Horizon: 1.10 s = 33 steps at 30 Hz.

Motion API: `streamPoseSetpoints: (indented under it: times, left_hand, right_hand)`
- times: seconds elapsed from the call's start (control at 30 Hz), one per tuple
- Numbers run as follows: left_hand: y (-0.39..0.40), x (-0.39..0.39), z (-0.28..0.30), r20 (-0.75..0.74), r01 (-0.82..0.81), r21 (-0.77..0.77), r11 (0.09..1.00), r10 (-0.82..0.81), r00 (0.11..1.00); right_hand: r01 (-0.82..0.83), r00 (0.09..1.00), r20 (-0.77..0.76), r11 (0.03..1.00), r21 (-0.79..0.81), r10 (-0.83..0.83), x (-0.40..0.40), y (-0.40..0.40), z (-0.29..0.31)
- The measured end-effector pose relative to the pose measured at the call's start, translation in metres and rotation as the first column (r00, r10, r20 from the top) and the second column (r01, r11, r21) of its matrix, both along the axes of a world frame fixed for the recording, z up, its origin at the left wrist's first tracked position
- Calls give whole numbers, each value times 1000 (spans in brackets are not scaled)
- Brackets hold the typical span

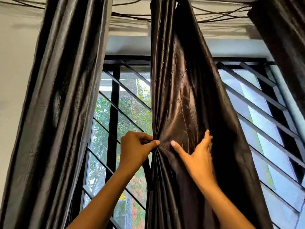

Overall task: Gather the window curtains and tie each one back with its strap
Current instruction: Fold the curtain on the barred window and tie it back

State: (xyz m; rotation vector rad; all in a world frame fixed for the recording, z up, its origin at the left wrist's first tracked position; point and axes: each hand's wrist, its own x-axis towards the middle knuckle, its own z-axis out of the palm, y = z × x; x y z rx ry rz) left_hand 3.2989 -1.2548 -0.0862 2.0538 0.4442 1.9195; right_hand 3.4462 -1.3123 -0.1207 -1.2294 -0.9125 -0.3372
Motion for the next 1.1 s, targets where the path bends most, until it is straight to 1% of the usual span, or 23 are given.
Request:
streamPoseSetpoints:
  times: [0.07,0.1,0.13,0.17,0.2,0.23,0.27,0.3,0.37,0.43,0.5,0.57,0.63,0.7,0.8,0.83,0.87,0.9,0.97,1.0,1.03,1.07,1.1]
  left_hand:
    - [0,0,0,-2,-9,8,1000,9,1000]
    - [0,0,0,0,-20,17,1000,20,1000]
    - [0,0,-1,3,-33,27,999,33,999]
    - [0,1,-1,8,-46,36,998,46,999]
    - [-1,1,-1,13,-60,47,997,60,998]
    - [-3,1,-2,15,-79,60,995,78,997]
    - [-4,1,-2,16,-97,77,992,96,995]
    - [-5,2,-2,17,-112,95,989,111,994]
    - [-7,2,-2,18,-120,113,986,118,993]
    - [-7,1,-3,17,-105,110,988,103,994]
    - [-8,0,-4,13,-73,94,993,72,997]
    - [-8,-1,-6,19,-16,52,999,15,1000]
    - [-9,-2,-7,30,35,10,999,-35,999]
    - [-9,-2,-7,30,33,17,999,-33,999]
    - [-11,1,-5,39,-46,57,997,43,998]
    - [-11,1,-4,47,-85,60,995,82,996]
    - [-10,2,-4,52,-120,60,991,117,992]
    - [-10,2,-3,51,-145,61,988,142,989]
    - [-10,1,-2,40,-159,64,985,157,987]
    - [-10,1,-2,36,-153,64,986,151,988]
    - [-10,1,-2,36,-139,64,988,137,990]
    - [-10,1,-3,36,-125,62,990,123,992]
    - [-10,1,-3,35,-114,60,992,112,993]
  right_hand:
    - [-270,959,-67,961,59,274,1,0,7]
    - [-327,943,-40,940,99,332,-1,2,7]
    - [-300,954,8,946,122,301,-3,3,6]
    - [-219,975,66,968,126,212,-7,3,4]
    - [-88,990,124,989,119,73,-12,3,1]
    - [44,980,190,992,118,-66,-18,1,-3]
    - [153,950,260,984,95,-172,-25,-3,-6]
    - [225,913,338,973,58,-231,-33,-7,-9]
    - [281,856,454,960,-7,-248,-47,-12,-14]
    - [269,823,513,963,26,-244,-55,-14,-20]
    - [198,826,523,977,82,-211,-56,-11,-25]
    - [162,843,517,987,21,-150,-54,-7,-28]
    - [136,849,515,991,4,-119,-52,-5,-29]
    - [63,852,520,998,16,-62,-50,-7,-29]
    - [-8,830,557,1000,-22,19,-49,-8,-31]
    - [-26,831,555,999,-35,41,-48,-8,-31]
    - [-39,838,544,999,-7,36,-44,-6,-31]
    - [-21,853,521,999,50,-9,-38,-4,-30]
    - [118,904,394,984,137,-163,-17,-1,-24]
    - [161,936,298,981,112,-187,-7,0,-20]
    - [129,968,209,990,48,-137,2,0,-16]
    - [24,991,133,1000,-10,-22,8,1,-13]
    - [-128,989,76,991,-28,130,13,6,-11]
